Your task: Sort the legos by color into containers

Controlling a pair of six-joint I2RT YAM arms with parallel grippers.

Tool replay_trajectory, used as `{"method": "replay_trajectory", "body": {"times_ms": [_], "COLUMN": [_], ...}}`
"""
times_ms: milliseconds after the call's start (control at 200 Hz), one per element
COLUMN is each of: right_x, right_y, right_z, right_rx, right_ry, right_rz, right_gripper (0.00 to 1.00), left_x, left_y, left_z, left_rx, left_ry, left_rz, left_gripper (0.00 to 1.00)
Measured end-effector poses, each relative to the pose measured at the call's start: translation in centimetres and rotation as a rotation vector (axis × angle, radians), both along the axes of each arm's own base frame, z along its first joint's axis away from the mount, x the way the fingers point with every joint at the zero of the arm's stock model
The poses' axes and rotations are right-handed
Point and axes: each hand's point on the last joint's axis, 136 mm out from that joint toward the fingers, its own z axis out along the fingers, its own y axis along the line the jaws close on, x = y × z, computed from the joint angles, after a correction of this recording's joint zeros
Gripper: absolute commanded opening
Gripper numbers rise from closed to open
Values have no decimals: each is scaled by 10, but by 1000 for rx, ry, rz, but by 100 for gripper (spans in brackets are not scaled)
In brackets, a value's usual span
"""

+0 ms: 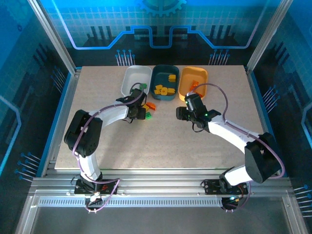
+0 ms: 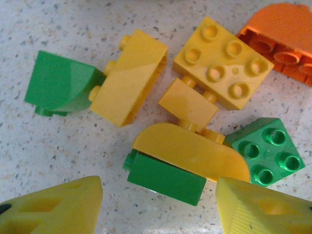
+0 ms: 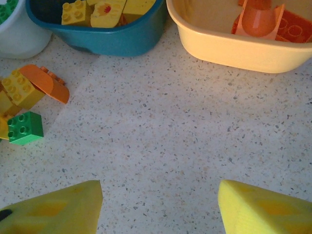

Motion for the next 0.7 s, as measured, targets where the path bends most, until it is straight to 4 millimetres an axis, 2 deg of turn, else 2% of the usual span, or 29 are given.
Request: {"method": "replay_trajectory", "body": {"times_ms": [50, 375, 520, 610, 700], "right_x": [-1, 1, 1, 2, 2], "right_y": [0, -1, -1, -1, -1], "right_z": [-2, -1, -1, -1, -1], "right_rx": [0, 5, 5, 5, 6], "right_ry": [1, -9, -9, -10, -10], "right_rz": [0, -5, -5, -5, -4], "right_gripper": [65, 65, 65, 65, 65], "left_x": [0, 13, 12, 0, -9], "left_y": [-1, -11, -13, -11, -10], "left_z": [-4, -3, -4, -6, -5], "left_rx": [12, -26, -46, -54, -61], "left_ry": [7, -1, 5, 23, 43], "left_rz": [-32, -112, -116, -128, -128], "left_gripper": [62, 57, 67, 78, 82]}}
